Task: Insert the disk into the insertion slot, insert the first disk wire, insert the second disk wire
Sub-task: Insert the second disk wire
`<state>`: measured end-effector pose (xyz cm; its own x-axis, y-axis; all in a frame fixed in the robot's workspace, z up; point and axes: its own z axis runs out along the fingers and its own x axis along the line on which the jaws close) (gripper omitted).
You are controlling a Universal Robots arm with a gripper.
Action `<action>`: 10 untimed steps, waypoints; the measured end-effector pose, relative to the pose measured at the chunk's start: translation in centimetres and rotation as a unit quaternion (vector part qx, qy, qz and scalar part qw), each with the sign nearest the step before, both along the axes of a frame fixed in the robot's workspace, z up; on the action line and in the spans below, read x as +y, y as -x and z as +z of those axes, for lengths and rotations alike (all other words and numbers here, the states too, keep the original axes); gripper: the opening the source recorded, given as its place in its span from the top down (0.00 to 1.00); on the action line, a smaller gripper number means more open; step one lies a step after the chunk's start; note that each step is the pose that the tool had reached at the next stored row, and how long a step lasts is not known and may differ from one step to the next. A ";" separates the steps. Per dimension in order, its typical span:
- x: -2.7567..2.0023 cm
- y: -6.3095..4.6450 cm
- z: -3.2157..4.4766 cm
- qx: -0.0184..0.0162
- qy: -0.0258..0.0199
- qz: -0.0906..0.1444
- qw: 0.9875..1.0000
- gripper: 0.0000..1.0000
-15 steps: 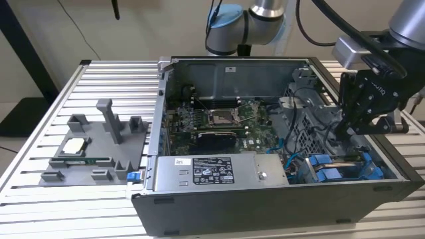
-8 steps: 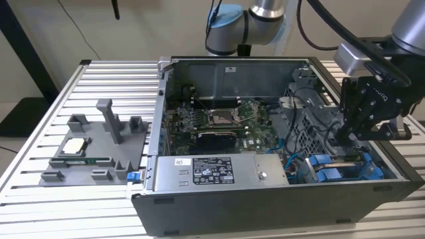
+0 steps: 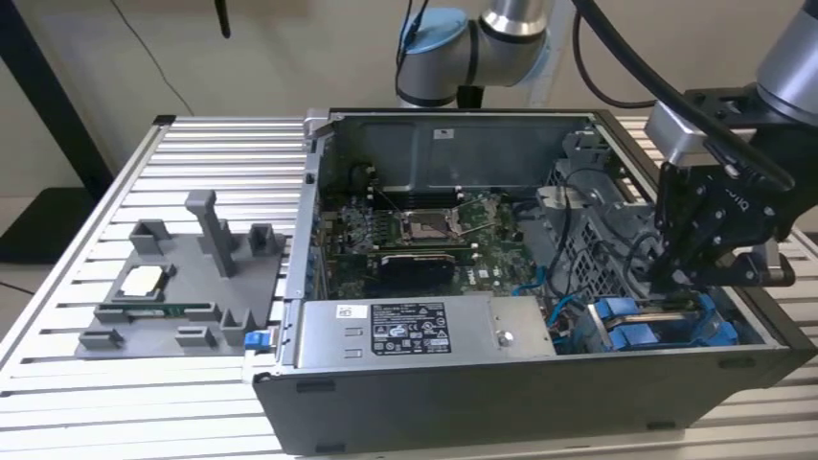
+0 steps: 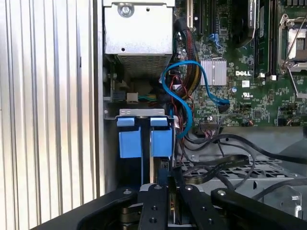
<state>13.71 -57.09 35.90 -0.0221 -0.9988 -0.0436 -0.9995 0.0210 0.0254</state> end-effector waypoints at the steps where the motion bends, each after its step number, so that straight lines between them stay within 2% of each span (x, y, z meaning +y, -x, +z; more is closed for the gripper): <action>1: 0.00 0.0 -0.06 0.000 0.000 0.000 1.000 0.84; 10: -0.01 -0.5 -0.43 0.000 -0.001 0.000 1.000 0.84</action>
